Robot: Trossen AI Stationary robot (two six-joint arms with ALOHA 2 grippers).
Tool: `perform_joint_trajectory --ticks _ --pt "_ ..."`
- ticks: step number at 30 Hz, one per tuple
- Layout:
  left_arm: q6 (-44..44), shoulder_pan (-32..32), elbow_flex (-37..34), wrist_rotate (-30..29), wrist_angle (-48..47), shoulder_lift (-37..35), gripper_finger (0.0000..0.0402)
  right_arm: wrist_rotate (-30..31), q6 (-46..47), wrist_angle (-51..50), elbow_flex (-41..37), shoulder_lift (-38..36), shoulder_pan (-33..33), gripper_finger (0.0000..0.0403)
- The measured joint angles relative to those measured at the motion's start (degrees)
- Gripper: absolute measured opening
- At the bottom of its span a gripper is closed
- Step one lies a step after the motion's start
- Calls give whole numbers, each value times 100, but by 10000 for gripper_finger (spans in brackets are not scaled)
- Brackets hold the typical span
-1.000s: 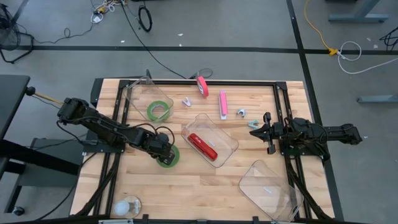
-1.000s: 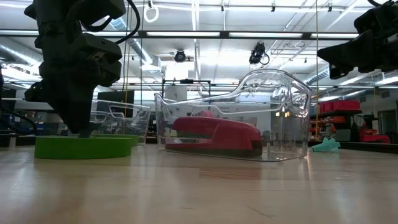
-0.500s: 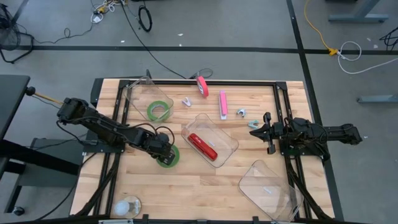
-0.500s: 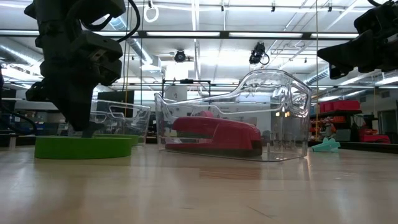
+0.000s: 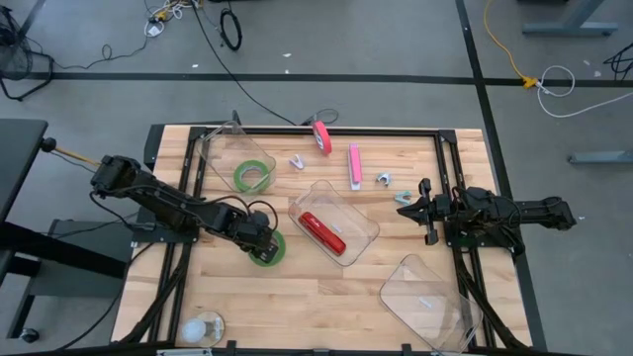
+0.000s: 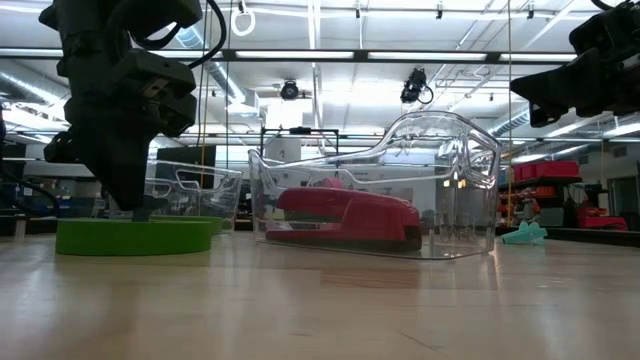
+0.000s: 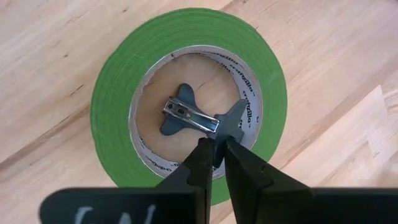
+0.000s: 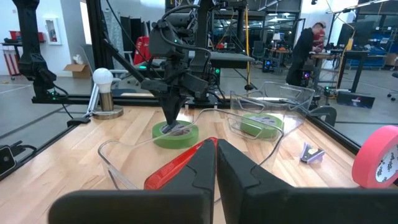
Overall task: Pick and place Stapler, Stapler remover, tape
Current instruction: Put the black staple remover into the bottom transparent bin
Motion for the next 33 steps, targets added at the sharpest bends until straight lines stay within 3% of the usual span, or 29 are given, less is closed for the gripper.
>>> perform_joint_trajectory --ticks 20,33 --pt "12 -2 54 32 107 2 10 -1 0 -1 0 0 1 18" --pt "448 2 717 -202 -921 20 9 0 0 0 0 -1 0 18"
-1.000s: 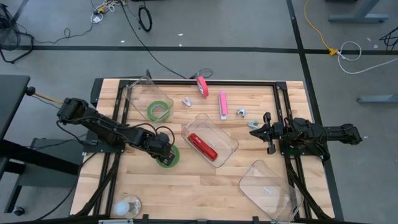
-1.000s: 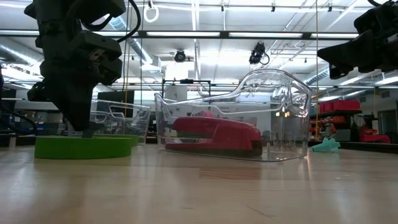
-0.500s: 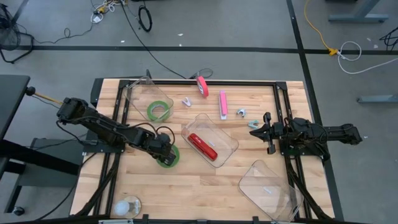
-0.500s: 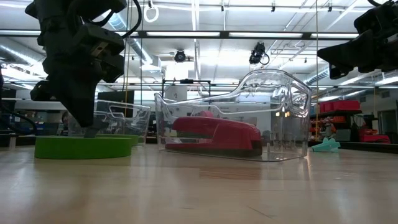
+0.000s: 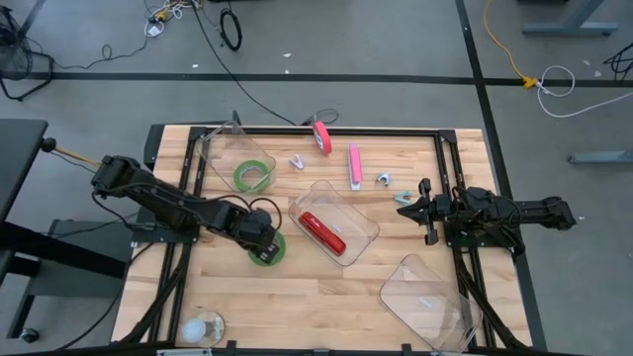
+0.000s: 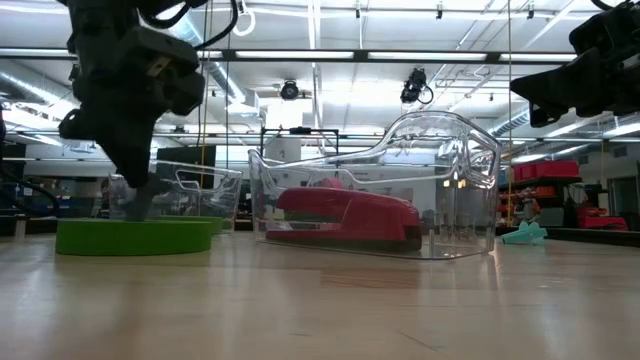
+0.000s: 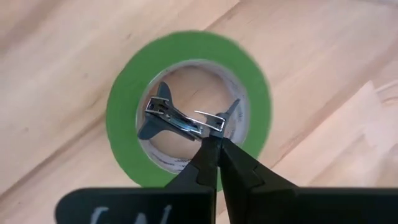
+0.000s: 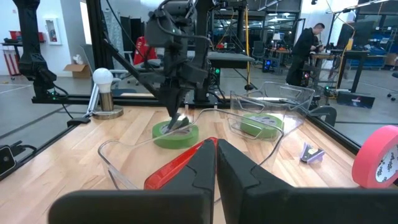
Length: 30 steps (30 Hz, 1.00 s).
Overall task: Pick and place Stapler, Stapler remover, tape
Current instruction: Put the black staple remover into the bottom transparent bin
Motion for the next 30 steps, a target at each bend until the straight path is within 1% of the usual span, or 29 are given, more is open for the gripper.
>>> perform_joint_trajectory --ticks 6,10,19,25,30 --pt "382 37 631 -215 -318 -2 9 -2 0 -1 0 1 -1 18" --pt "820 132 1081 -372 -381 -4 9 0 0 0 0 1 0 18" --pt "2382 523 1934 -578 -353 -13 9 0 0 -1 0 1 1 18" --pt "3094 789 2079 -560 -76 -15 9 -1 0 -1 0 1 0 18" --pt "3560 960 2085 -488 366 -15 9 0 0 -1 -2 -1 -1 18"
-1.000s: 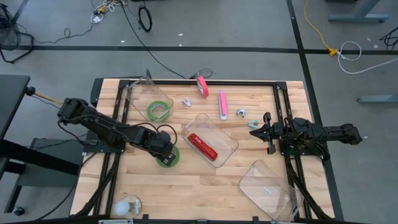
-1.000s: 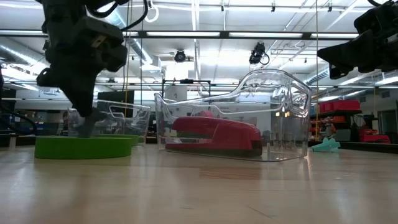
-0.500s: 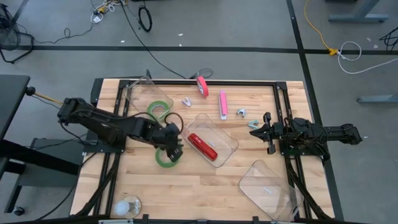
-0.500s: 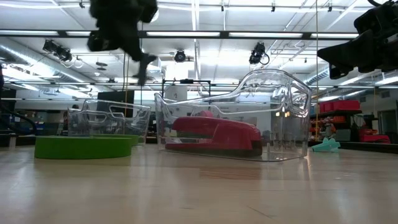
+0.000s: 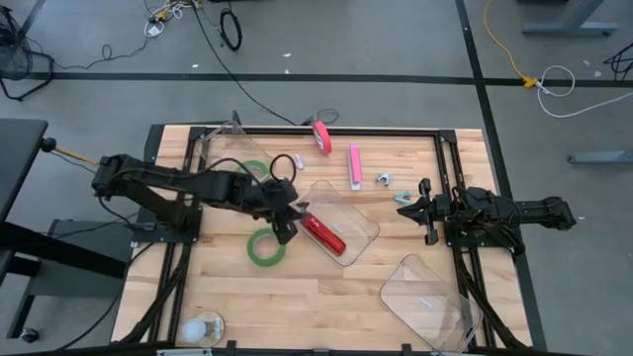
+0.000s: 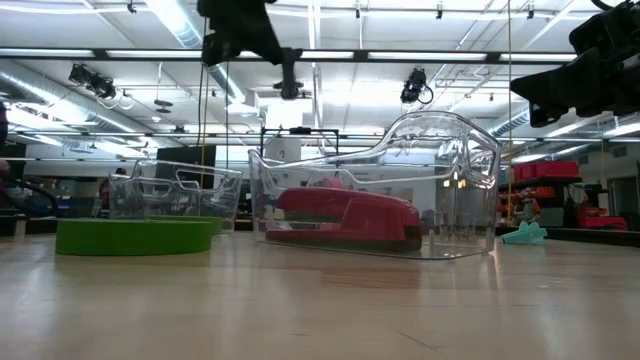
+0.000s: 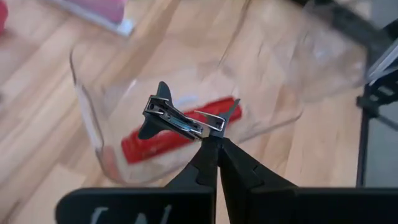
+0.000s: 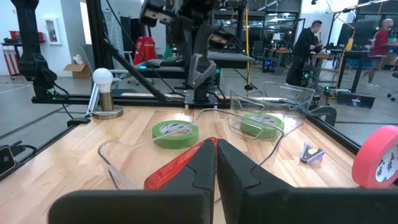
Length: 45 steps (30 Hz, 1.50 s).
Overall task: Pick and place Stapler, Stapler remover, tape
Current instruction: Put the black staple remover into the bottom transparent bin
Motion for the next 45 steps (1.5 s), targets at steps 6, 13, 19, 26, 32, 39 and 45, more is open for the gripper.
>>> perform_joint_trajectory --ticks 6,13,19,26,32,39,45 --pt "527 47 0 1 907 0 9 -1 0 0 2 1 0 18" --pt "950 41 0 5 1301 0 9 0 0 0 2 2 2 18" --pt "1005 58 0 143 1298 0 9 -1 0 0 2 1 2 18" --pt "1133 85 0 194 1297 0 9 -2 0 0 2 2 2 18" --pt "1152 82 0 201 1340 0 9 0 0 0 2 2 1 18" --pt "1150 82 0 201 1372 0 9 0 0 0 2 2 2 18" --pt "1258 82 -2 194 1570 0 9 -1 0 1 2 2 2 18"
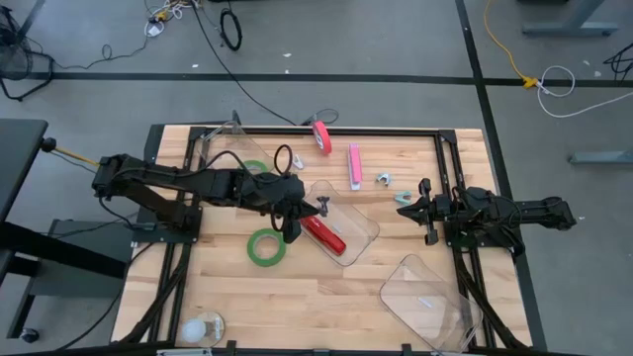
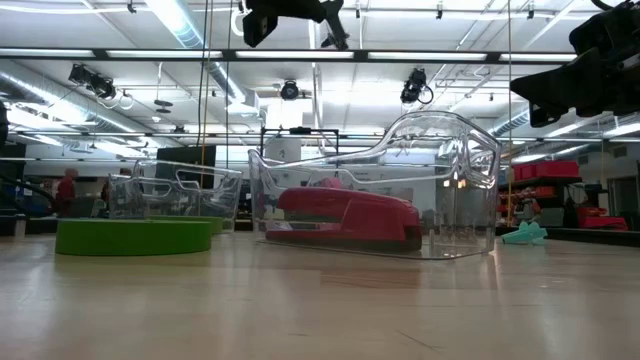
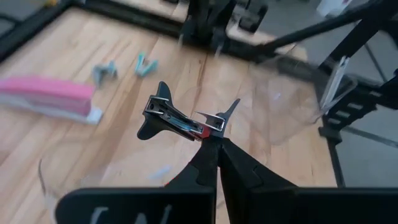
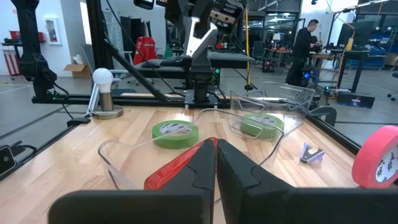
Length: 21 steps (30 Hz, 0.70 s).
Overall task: Pick and place Stapler, Stapler remover, tape
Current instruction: Put the black staple remover into the bottom transparent bin
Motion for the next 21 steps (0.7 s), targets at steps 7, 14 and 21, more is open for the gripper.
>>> perform_joint_trajectory --ticks 7,14,21 --pt "282 22 0 118 918 0 9 1 0 -1 -2 -2 1 18" --pt "283 63 0 114 1048 0 9 0 0 -1 -1 -1 0 18" --pt "250 76 0 114 1048 0 9 1 0 -1 0 -2 -1 18"
